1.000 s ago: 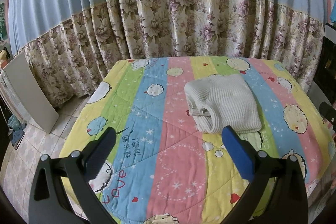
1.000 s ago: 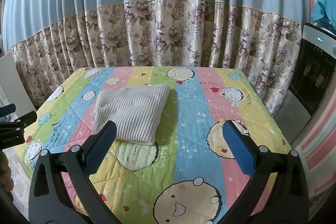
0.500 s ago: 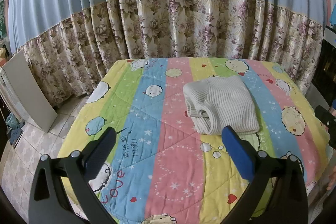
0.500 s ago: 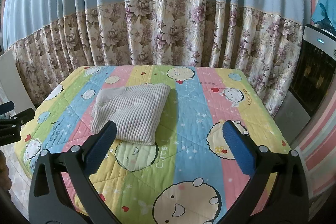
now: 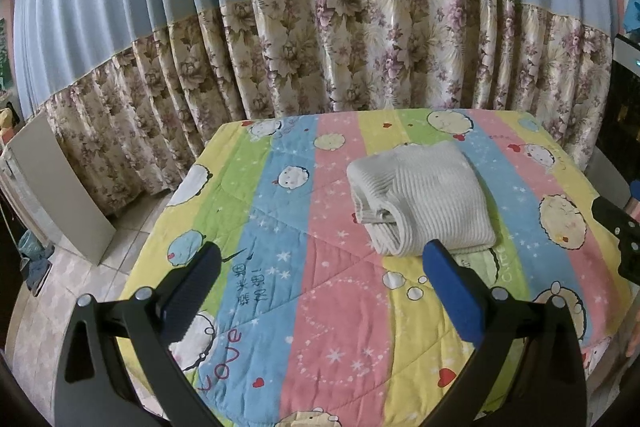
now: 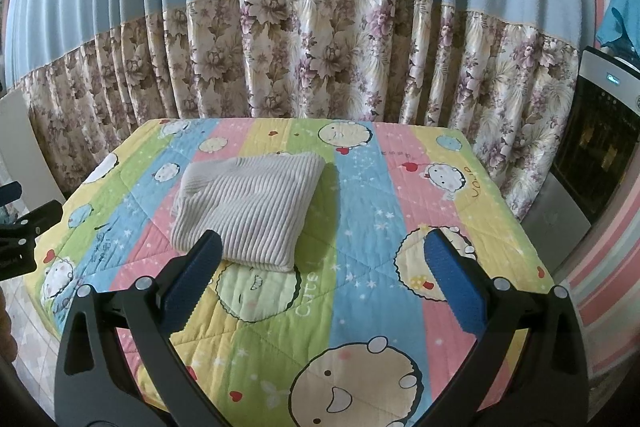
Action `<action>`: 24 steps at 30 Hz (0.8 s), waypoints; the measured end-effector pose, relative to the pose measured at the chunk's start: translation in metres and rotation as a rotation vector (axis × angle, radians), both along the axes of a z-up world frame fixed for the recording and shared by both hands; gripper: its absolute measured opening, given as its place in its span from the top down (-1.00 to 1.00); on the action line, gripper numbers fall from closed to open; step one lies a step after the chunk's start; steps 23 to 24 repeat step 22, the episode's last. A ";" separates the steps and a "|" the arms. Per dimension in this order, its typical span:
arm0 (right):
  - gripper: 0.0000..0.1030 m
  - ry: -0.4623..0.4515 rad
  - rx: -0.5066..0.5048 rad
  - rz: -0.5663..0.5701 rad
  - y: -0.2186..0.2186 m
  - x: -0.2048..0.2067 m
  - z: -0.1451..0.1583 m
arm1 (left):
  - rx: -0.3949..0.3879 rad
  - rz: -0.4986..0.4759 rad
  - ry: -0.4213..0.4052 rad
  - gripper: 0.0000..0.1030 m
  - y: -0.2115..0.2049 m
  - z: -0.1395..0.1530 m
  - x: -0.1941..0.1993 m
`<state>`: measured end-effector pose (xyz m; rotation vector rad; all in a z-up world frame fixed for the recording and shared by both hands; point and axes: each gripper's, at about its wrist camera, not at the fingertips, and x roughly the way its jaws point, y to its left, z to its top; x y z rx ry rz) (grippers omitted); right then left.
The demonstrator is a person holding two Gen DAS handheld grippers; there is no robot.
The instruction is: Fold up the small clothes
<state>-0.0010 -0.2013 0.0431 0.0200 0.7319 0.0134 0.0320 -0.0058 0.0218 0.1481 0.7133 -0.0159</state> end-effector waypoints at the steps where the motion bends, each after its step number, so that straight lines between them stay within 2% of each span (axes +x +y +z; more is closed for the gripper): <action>1: -0.94 0.001 0.001 0.000 -0.001 0.000 0.000 | 0.000 0.001 0.001 -0.96 -0.001 0.000 0.001; 14: -0.94 -0.002 -0.003 0.002 -0.003 0.001 -0.004 | 0.010 0.016 -0.006 -0.96 -0.007 0.000 0.003; 24: -0.94 0.001 -0.003 0.003 0.000 0.003 -0.003 | -0.051 0.029 0.035 -0.96 -0.006 0.000 0.005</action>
